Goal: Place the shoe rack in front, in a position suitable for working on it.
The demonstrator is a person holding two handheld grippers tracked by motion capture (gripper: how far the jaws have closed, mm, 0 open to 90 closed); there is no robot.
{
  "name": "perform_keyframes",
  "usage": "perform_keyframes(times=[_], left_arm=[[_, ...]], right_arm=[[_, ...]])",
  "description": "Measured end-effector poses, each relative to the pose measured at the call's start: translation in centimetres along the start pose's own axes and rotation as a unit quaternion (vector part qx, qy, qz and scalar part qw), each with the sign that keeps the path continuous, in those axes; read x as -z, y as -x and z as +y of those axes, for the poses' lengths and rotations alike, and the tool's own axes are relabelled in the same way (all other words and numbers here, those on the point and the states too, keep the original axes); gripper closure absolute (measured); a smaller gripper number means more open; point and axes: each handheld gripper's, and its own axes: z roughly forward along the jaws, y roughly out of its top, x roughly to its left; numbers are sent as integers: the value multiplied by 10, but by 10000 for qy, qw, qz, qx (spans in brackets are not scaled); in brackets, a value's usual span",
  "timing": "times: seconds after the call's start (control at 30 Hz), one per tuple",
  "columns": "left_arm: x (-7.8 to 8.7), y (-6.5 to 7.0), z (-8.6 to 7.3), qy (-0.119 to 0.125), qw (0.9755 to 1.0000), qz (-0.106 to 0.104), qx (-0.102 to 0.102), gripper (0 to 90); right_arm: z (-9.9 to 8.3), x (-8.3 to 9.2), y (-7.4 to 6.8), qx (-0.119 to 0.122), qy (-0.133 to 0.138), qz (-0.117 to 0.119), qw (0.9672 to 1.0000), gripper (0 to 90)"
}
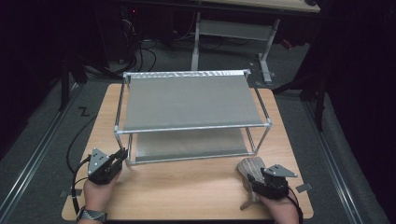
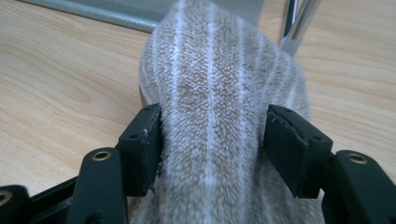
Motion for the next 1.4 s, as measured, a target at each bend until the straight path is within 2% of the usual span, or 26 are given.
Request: perform_keyframes(times=[0.2, 0.33, 0.4, 0.47, 0.53, 0.63, 0.7, 0.77, 0.87, 1.0, 1.03, 1.1, 1.17, 1.3, 1.37, 1.4], left_arm=[[2, 0, -1, 14, 10000, -24, 14, 798], [2, 0, -1, 0, 10000, -33, 8, 799], [2, 0, -1, -1, 10000, -37, 4, 799], [2, 0, -1, 3, 10000, -38, 5, 799], [2, 0, -1, 0, 10000, -39, -7, 799], [2, 0, -1, -4, 10000, -41, -21, 800], [2, 0, -1, -2, 10000, -41, -24, 801], [2, 0, -1, 1, 10000, -41, -32, 801], [2, 0, -1, -6, 10000, -30, -58, 802], [2, 0, -1, 4, 10000, -30, -88, 804], [2, 0, -1, 0, 10000, -25, -96, 805], [2, -1, -1, 0, 9999, -21, -107, 806], [2, -1, -1, -1, 9999, -20, -124, 807], [1, 0, -1, -7, 9999, -19, -171, 809], [1, 0, -1, -9, 9998, -22, -179, 809], [1, 0, -1, -5, 9998, -19, -184, 809]], right_arm=[[0, -10, -1, 4, -251, 65, 9997, 441], [0, -9, -5, 149, -278, 62, 9995, 592], [0, -8, -8, 295, -251, 55, 9992, 646], [1, -6, -9, 358, -173, 67, 9992, 663], [0, 0, -7, 275, 4, 87, 9996, 667], [1, 15, -3, 173, 551, -122, 9983, 665], [1, 23, -1, 69, 911, -272, 9954, 663], [1, 32, 2, -92, 1327, -422, 9902, 660], [1, 40, 6, -225, 1867, -656, 9800, 652], [9, 46, 13, -425, 2534, -870, 9625, 638], [13, 46, 16, -471, 2639, -907, 9591, 637], [22, 44, 21, -505, 2791, -885, 9548, 636], [32, 39, 23, -401, 2902, -817, 9526, 627], [48, 22, 26, -366, 2844, -919, 9536, 568], [50, 15, 28, -388, 2783, -951, 9550, 537], [51, 11, 30, -405, 2710, -948, 9571, 519]])
